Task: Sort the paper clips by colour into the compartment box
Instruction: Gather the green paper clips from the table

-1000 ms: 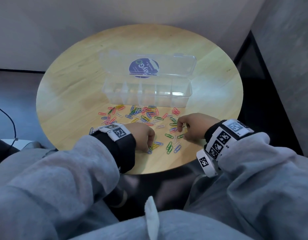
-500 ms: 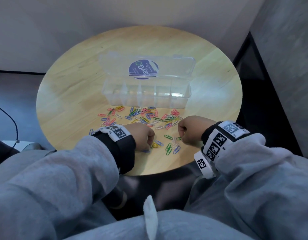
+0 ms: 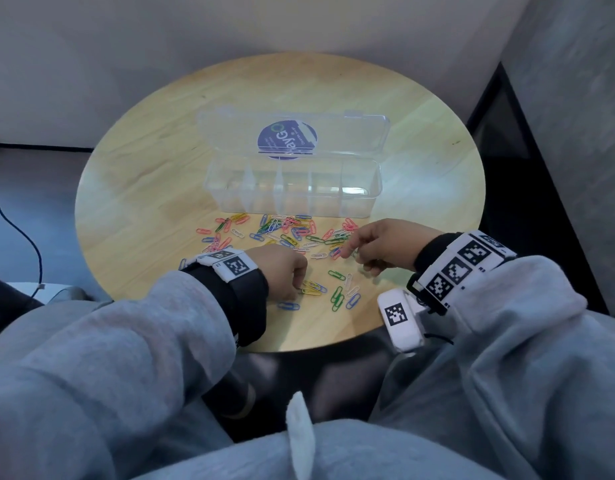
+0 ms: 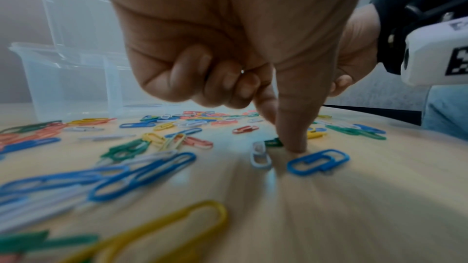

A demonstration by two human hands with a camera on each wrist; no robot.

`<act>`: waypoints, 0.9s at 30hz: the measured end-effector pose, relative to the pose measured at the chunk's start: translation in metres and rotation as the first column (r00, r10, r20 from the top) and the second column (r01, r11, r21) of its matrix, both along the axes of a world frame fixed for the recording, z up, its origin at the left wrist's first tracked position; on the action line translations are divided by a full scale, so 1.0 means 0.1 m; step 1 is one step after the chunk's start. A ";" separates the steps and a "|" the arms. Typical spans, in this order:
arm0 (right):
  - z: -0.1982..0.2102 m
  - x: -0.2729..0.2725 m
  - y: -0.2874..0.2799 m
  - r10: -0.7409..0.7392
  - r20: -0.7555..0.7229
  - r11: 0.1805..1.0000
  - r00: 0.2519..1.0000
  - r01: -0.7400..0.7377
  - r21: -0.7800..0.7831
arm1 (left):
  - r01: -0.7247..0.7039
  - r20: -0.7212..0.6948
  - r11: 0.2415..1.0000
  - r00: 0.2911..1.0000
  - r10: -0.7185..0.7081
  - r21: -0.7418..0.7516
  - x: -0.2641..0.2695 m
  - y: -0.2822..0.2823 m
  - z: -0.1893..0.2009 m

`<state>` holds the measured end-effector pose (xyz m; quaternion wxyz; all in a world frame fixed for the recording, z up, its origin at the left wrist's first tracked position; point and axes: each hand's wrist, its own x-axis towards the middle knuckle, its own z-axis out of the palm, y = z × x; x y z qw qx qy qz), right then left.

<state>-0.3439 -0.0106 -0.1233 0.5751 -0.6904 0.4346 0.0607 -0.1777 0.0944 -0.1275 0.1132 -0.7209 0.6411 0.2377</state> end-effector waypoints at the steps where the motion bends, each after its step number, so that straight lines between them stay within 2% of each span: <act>1: 0.01 0.01 0.01 -0.029 0.018 0.999 0.999 0.029 0.040 | 0.013 -0.008 1.000 1.000 -0.013 -0.004 0.01 0.00 0.00; 4: 0.02 0.02 0.02 -0.068 0.029 0.992 0.997 0.065 0.105 | 0.012 -0.034 1.000 0.999 -0.012 0.005 0.01 0.01 -0.01; 8: 0.02 0.05 0.07 -0.001 0.003 0.994 1.000 0.001 0.105 | -0.018 -0.010 0.999 1.000 0.018 0.037 0.02 0.00 0.00; 12: 0.03 0.05 0.10 0.186 -0.125 0.974 0.975 -0.200 -0.108 | -0.034 0.006 0.997 0.999 0.034 0.069 0.01 -0.02 0.01; 14: 0.04 0.05 0.11 0.227 -0.163 0.953 0.960 -0.253 -0.168 | -0.059 -0.013 0.995 0.998 0.060 0.083 0.03 -0.02 0.02; 18: 0.02 0.09 0.15 0.224 -0.270 0.875 0.936 -0.315 -0.368 | -0.203 -0.217 0.974 0.951 0.221 0.099 0.15 -0.03 0.14; 21: -0.05 0.14 0.17 0.179 -0.342 0.842 0.922 -0.324 -0.431 | -0.331 -0.407 0.935 0.843 0.352 0.124 0.26 -0.06 0.24; 24: -0.06 0.20 0.20 0.186 -0.383 0.823 0.905 -0.357 -0.442 | -0.467 -0.628 0.868 0.628 0.459 0.167 0.31 -0.07 0.25; 27: -0.06 0.28 0.22 0.216 -0.437 0.792 0.873 -0.418 -0.444 | -0.554 -0.738 0.792 0.416 0.531 0.257 0.29 -0.09 0.23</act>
